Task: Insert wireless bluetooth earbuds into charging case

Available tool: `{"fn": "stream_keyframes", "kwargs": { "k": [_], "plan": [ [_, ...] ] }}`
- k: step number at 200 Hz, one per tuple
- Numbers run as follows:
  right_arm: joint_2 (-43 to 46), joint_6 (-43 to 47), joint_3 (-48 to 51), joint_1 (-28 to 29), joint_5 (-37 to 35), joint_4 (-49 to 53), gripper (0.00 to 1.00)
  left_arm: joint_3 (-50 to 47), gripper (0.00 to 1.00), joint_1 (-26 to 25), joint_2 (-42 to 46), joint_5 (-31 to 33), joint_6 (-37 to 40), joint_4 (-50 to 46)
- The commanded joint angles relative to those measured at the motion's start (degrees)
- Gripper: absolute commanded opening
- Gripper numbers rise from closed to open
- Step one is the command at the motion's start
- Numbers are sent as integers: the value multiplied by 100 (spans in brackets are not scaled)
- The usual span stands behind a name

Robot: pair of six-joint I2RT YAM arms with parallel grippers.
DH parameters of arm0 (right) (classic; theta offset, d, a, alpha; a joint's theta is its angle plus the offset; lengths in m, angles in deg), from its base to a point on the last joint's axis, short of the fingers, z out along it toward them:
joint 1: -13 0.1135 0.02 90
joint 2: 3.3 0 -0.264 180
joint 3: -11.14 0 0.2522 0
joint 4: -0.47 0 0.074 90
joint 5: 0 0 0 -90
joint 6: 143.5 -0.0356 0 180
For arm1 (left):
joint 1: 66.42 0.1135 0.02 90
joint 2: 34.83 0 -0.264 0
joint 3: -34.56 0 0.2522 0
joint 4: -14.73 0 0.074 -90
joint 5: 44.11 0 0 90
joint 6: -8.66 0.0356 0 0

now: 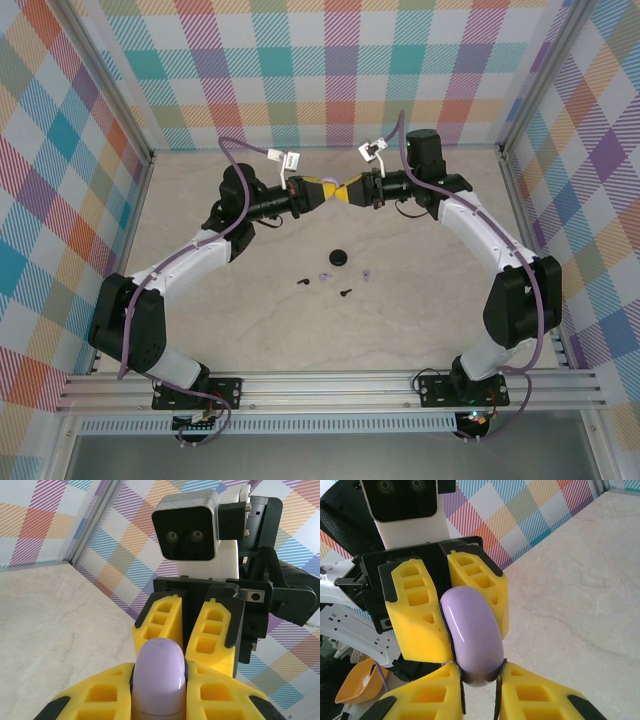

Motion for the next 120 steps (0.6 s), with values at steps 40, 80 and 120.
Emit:
{"fn": "stream_keyframes", "kwargs": {
  "k": [40,80,120],
  "plan": [
    [154,194,111,-105,-1402,417,49,75,8,72,-42,262,408,-1568],
    [-678,-323,-199,-105,-2381,1193,54,49,12,286,-837,559,-177,-1870],
    [-1966,-1116,-633,-81,-2313,1432,53,53,14,285,-1672,1186,-613,-1789]
  ]
}}
